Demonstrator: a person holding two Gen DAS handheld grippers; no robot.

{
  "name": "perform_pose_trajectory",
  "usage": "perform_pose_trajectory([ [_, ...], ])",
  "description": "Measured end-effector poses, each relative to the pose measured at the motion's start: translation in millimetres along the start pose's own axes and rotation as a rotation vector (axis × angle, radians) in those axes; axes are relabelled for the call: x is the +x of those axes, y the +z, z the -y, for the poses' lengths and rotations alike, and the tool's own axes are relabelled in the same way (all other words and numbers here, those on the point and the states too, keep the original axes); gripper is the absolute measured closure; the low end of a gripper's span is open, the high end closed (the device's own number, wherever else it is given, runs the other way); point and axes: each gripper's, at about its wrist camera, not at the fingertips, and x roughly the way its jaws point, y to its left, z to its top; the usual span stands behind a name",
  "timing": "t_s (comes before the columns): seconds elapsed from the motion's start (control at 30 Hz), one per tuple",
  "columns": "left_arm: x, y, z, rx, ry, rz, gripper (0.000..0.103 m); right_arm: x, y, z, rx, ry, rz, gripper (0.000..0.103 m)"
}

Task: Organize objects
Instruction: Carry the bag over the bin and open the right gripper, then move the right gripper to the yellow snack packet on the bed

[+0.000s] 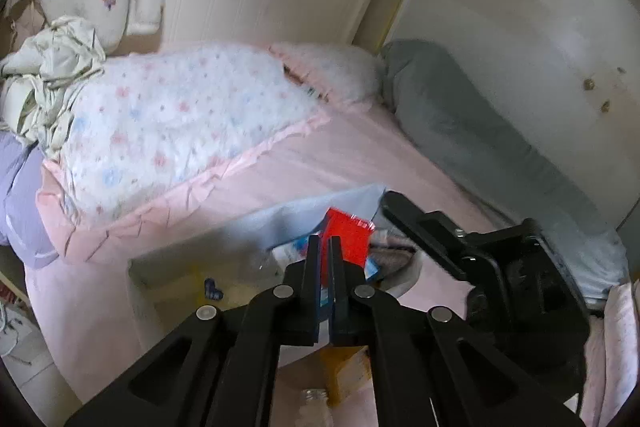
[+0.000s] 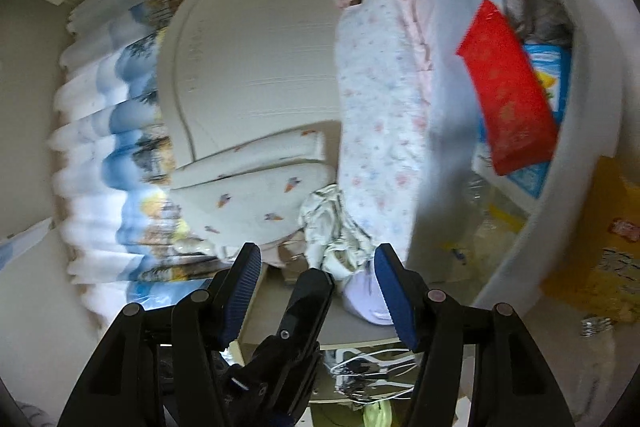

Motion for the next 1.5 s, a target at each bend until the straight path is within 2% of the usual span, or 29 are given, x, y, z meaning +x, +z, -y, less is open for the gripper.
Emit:
perform_pose_trajectory([
  [0.1, 6.5, -1.1, -1.3, -0.004, 0.027, -0.042, 0.100, -9.5, 0.8, -0.2, -0.006, -0.066, 0.027, 0.044],
  [0.2, 8.1, -0.9, -3.8, 0.015, 0.051, -0.063, 0.088, -18.9, -0.8, -2.6, -0.018, -0.125, 0.047, 0.044],
  [0.27, 9.2, 0.8, -7.4, 0.019, 0.060, -0.078, 0.076, -25.2, -3.0, -5.5, -0.028, -0.162, 0.058, 0.044],
  [0.3, 9.0, 2.0, -10.9, 0.012, 0.057, -0.084, 0.074, -28.6, -4.1, -6.5, -0.033, -0.183, 0.065, 0.044],
  [0.43, 8.0, 7.9, -35.8, -0.040, 0.046, -0.093, 0.074, -36.0, -7.7, -9.1, -0.044, -0.223, 0.083, 0.044],
  [0.6, 8.8, 10.7, -65.5, -0.114, 0.078, -0.102, 0.074, -31.0, -10.6, -8.3, -0.047, -0.249, 0.076, 0.044],
  [0.7, 10.6, 10.4, -70.1, -0.138, 0.068, -0.122, 0.074, -26.0, -12.0, -7.3, -0.051, -0.304, 0.066, 0.044],
  [0.83, 14.5, 5.3, -52.7, -0.099, 0.040, -0.147, 0.074, -24.0, -14.5, -6.7, -0.061, -0.414, 0.061, 0.044],
  [1.13, 23.4, -21.0, 10.7, 0.016, -0.005, -0.254, 0.073, -49.8, -39.1, -7.2, -0.126, -0.851, 0.090, 0.044],
  [1.37, 26.2, -34.6, 27.5, 0.013, -0.014, -0.289, 0.072, -73.0, -55.3, -5.0, -0.119, -0.990, 0.107, 0.044],
  [1.5, 26.7, -40.5, 42.2, 0.047, -0.024, -0.293, 0.072, -83.1, -55.0, -5.9, -0.111, -0.998, 0.132, 0.044],
])
